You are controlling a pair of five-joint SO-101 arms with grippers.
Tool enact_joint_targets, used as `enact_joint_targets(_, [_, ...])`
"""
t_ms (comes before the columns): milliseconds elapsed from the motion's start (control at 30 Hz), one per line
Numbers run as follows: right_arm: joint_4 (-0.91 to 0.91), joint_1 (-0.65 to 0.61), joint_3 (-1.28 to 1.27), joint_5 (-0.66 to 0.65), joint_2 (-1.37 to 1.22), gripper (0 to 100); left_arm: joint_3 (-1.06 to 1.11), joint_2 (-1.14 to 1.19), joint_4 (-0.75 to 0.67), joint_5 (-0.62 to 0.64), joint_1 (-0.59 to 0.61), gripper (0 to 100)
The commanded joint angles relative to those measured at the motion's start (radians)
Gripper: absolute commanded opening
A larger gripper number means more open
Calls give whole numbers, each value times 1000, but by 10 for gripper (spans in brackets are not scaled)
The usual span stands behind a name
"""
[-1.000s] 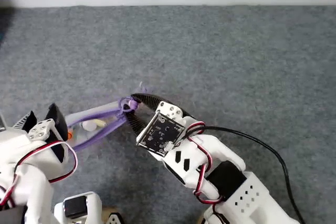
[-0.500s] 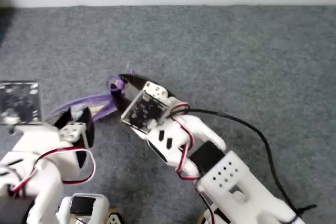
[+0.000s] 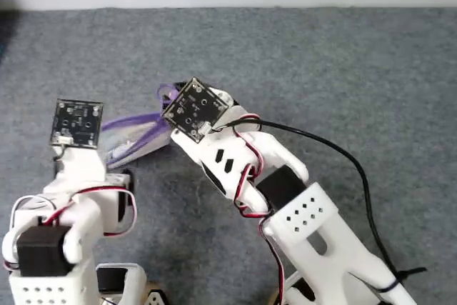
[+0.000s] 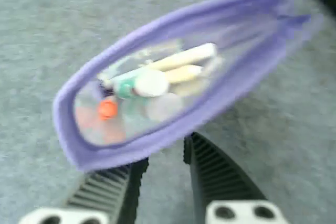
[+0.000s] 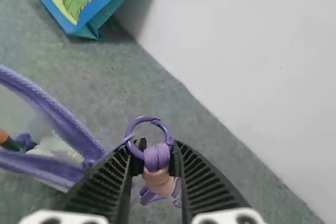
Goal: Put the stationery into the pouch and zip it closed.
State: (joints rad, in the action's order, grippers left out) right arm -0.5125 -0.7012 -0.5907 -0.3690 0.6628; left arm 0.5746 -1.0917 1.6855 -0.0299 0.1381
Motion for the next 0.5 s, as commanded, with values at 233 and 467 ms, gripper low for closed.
enact_joint_targets(233, [-329, -21, 63, 15, 222, 8, 91, 46, -313, -61, 169, 107])
enact_joint_targets(467, [-590, -154, 60, 120, 371, 8, -77, 307, -437, 28, 83, 65])
